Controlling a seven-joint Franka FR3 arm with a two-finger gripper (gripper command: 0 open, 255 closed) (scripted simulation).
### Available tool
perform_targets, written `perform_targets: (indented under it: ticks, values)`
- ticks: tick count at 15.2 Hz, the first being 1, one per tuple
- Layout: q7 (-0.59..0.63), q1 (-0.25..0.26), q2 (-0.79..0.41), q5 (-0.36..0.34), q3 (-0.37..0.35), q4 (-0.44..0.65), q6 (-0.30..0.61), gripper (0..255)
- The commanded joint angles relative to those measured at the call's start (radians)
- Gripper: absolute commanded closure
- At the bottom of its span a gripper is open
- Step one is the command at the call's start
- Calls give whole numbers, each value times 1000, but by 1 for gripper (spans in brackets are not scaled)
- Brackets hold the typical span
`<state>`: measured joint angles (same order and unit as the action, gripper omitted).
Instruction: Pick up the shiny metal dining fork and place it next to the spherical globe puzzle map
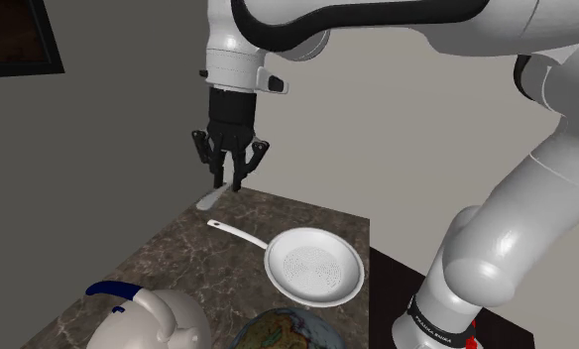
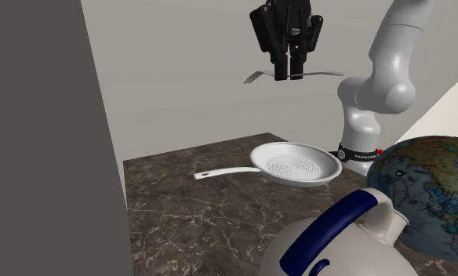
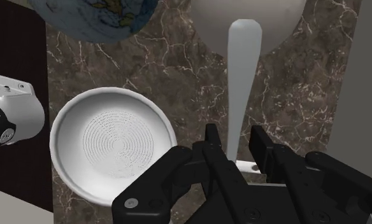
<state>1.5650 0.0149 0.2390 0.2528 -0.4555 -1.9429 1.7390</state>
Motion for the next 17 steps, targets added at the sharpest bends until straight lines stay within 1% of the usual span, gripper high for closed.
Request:
perform_targets:
  ticks: [1, 4, 5, 17]
  values:
    - [4, 14, 73, 31, 0, -62, -4, 255]
    - [15, 43, 179, 76, 0, -147, -16, 255]
    - [17, 46, 188, 79, 0, -154, -18, 255]
    - [-8, 55, 184, 100, -25, -309, 141, 255]
